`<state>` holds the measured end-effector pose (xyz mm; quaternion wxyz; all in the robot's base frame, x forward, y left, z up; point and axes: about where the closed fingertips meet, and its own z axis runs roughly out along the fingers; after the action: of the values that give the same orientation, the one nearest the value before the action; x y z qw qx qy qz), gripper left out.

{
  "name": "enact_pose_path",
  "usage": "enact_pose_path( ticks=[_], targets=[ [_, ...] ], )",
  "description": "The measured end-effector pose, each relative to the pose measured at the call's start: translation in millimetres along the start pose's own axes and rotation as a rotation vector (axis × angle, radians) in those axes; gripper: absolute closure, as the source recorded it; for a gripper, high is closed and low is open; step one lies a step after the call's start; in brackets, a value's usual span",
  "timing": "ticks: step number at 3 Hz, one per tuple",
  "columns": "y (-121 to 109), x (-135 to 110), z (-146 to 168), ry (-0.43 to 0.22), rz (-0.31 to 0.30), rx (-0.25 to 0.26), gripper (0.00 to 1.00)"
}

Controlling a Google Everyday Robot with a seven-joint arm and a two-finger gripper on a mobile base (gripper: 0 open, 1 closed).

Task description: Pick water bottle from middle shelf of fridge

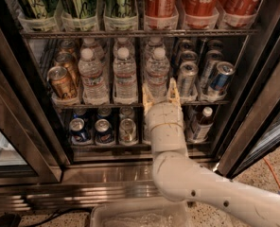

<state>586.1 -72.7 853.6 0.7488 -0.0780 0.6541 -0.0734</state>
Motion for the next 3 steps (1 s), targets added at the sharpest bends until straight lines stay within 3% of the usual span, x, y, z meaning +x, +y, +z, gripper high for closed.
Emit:
enact_pose_path(
  ticks=[1,3],
  targets=[
    [-0.2,2.6,8.5,0.013,0.020,-0.001,0.33],
    [11.9,2.7,31.0,0.014,0.072,-0.029,0.35]
  ],
)
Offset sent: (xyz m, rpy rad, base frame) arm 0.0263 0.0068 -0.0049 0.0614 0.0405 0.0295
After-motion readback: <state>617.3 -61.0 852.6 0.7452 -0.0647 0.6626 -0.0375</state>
